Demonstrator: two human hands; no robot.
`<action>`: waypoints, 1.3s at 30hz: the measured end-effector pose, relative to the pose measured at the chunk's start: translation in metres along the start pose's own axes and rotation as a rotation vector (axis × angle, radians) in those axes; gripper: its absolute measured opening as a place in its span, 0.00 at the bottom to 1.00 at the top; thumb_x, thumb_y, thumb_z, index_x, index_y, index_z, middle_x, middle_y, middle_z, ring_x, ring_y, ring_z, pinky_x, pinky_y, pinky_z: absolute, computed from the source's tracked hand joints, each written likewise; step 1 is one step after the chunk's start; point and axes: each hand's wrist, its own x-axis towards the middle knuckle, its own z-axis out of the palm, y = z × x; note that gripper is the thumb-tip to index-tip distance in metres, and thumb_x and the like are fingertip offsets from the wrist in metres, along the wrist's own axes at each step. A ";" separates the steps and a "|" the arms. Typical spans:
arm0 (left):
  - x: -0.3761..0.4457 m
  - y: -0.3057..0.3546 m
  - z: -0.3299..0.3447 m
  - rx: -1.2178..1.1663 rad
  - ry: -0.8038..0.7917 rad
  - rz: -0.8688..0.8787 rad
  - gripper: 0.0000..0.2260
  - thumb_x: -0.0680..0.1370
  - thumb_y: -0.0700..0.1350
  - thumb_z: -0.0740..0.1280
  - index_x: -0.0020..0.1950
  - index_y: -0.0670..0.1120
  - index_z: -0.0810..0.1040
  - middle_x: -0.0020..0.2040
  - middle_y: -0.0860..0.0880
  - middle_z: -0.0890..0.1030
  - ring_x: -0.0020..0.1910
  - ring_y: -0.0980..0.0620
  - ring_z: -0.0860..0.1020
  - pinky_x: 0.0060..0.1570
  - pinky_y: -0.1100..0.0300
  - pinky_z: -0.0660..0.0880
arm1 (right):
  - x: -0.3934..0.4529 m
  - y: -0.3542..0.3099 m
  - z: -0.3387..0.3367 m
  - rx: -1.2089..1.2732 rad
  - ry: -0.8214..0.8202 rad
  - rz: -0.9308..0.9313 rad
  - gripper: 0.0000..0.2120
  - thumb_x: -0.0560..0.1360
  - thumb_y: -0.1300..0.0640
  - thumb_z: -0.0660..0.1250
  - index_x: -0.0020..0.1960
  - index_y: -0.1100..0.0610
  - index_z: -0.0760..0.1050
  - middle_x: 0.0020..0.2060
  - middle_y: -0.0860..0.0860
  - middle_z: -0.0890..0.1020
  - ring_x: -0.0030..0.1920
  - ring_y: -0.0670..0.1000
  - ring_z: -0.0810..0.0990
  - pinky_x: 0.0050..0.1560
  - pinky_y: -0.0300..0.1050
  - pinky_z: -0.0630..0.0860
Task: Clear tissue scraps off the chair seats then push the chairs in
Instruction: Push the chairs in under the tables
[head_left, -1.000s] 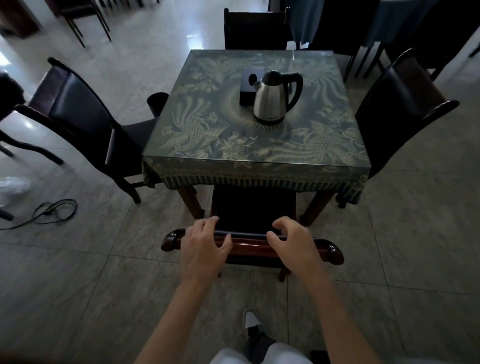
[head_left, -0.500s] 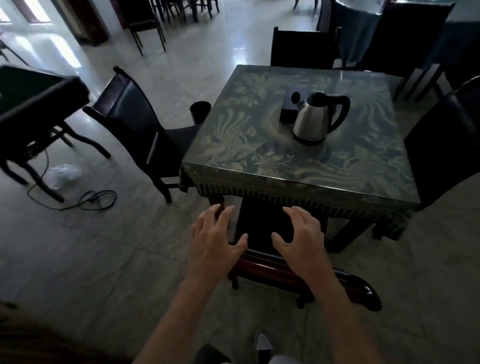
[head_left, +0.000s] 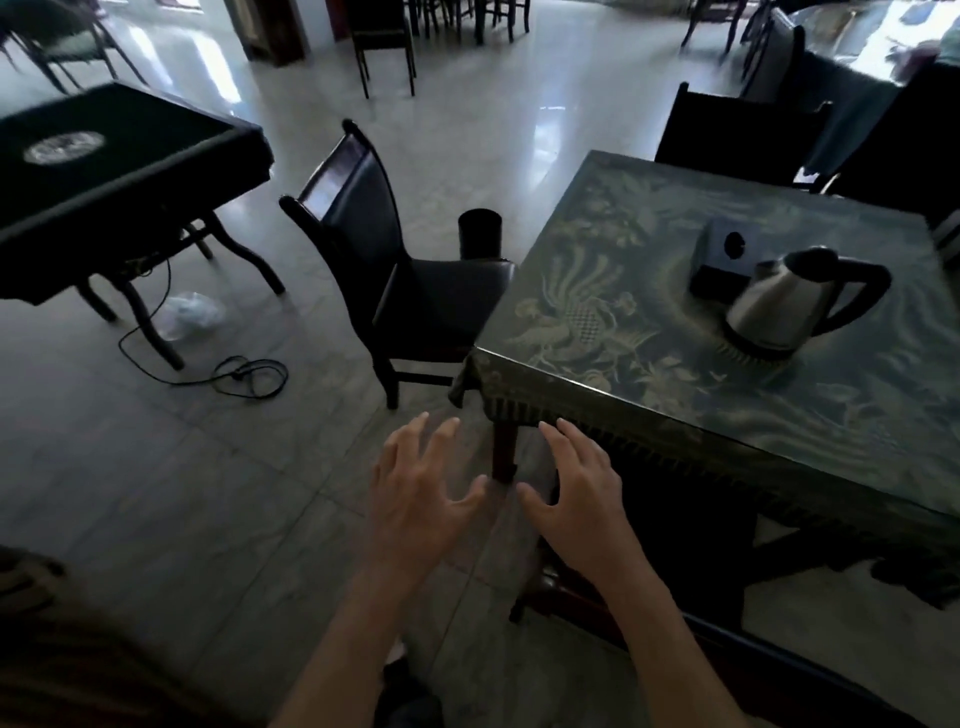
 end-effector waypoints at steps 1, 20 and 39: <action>0.009 -0.015 -0.006 0.008 0.002 -0.004 0.31 0.71 0.59 0.71 0.72 0.51 0.69 0.73 0.43 0.69 0.70 0.41 0.68 0.65 0.43 0.70 | 0.011 -0.013 0.009 -0.001 -0.012 0.004 0.36 0.75 0.44 0.69 0.78 0.51 0.59 0.78 0.52 0.61 0.77 0.53 0.56 0.74 0.54 0.57; 0.201 -0.283 -0.121 0.023 0.054 -0.210 0.32 0.72 0.63 0.65 0.75 0.56 0.65 0.75 0.47 0.66 0.72 0.45 0.64 0.67 0.47 0.67 | 0.251 -0.241 0.174 0.061 -0.121 -0.127 0.36 0.75 0.44 0.69 0.78 0.50 0.58 0.78 0.51 0.60 0.78 0.53 0.55 0.74 0.55 0.58; 0.518 -0.447 -0.147 0.088 0.051 -0.235 0.33 0.73 0.65 0.63 0.75 0.55 0.65 0.75 0.47 0.67 0.72 0.46 0.66 0.68 0.49 0.66 | 0.581 -0.367 0.268 0.134 -0.137 -0.191 0.38 0.73 0.45 0.71 0.78 0.51 0.59 0.77 0.52 0.61 0.77 0.53 0.57 0.74 0.56 0.60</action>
